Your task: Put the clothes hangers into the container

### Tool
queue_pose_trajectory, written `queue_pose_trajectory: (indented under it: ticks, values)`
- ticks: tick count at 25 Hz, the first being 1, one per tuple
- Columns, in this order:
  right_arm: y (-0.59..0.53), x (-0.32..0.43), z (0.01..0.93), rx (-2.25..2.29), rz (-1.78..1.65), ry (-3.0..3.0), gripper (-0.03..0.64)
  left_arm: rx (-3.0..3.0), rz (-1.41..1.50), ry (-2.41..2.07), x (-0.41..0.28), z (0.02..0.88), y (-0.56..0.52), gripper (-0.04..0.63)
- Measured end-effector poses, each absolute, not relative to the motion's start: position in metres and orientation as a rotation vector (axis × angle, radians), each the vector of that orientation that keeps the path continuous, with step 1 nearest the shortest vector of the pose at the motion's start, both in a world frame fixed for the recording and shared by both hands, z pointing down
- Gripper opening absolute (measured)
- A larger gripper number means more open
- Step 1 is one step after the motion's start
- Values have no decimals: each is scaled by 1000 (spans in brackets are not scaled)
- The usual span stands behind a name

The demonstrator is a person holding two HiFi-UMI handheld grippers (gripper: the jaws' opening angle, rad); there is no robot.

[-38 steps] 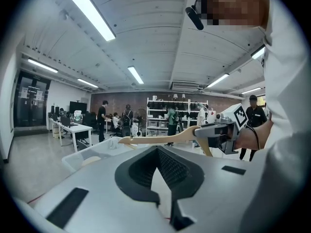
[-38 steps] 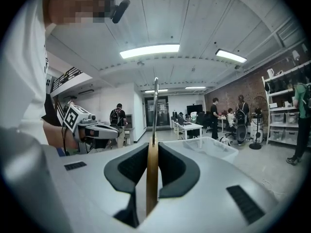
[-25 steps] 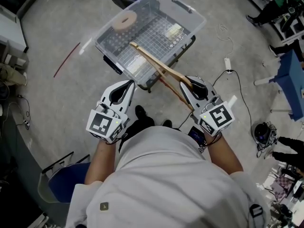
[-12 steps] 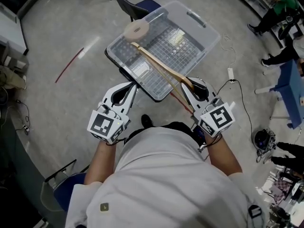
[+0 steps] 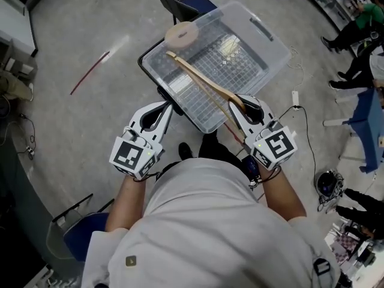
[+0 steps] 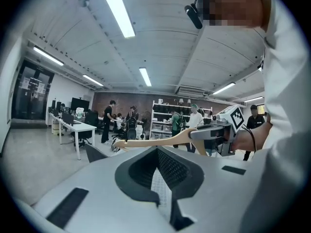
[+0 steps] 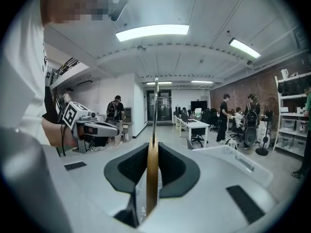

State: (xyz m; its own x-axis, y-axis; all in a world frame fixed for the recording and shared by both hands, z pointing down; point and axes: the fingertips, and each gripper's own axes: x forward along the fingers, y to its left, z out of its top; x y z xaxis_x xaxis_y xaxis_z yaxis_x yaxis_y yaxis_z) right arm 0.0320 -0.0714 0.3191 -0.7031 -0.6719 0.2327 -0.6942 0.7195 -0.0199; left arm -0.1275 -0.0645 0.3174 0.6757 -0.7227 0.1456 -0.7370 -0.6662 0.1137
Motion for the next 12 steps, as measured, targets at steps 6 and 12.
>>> queue_pose_trajectory:
  ticks: [6,12]
  values:
    - [-117,33,317,984,145,-2732,67,2667,136,-1273,-123,315,-95,16]
    - [-160,38,320,867,121,-2735,67,2607,128,-1350,-115,315,-126,15]
